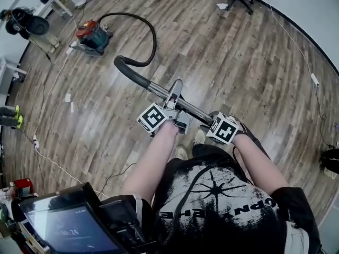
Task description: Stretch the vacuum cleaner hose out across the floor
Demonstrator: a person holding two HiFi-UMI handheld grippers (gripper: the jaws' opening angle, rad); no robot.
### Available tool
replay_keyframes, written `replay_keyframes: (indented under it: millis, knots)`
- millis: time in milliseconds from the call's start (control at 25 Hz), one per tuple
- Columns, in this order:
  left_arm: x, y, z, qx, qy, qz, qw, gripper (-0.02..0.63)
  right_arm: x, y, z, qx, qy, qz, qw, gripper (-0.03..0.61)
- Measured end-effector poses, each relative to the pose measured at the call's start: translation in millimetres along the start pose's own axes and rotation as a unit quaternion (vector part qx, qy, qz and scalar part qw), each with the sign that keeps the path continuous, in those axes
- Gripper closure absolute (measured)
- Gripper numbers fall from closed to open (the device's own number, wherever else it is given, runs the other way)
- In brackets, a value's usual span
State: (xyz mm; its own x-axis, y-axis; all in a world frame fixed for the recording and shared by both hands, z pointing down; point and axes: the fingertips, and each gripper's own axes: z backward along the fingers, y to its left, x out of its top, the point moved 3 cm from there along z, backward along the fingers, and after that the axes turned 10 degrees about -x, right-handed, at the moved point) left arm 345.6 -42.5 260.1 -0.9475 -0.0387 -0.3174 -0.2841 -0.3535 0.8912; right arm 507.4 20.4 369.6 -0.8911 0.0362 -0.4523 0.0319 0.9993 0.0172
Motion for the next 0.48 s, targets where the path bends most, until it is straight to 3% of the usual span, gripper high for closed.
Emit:
replay_keyframes:
  millis: [120,240,400,480]
  knots:
    - [-16,-1,15,-0.006,0.002,0.030,0.9995,0.577,-10,19,-1,-0.007,0.007,-0.008,1.000,0.497]
    - [-32,-2,24,-0.010,0.016,0.021,0.9996,0.577,-25,32,4,-0.017,0.013,-0.016,1.000,0.500]
    - [-63,-17,28,-0.021,0.004,0.074,0.9970,0.577,-53,48,17,-0.018,0.030,-0.028,0.999,0.500]
    - [-72,-21,30,-0.015,0.008,0.056,0.9983,0.577,-62,51,25,-0.015,0.029,-0.024,0.999,0.499]
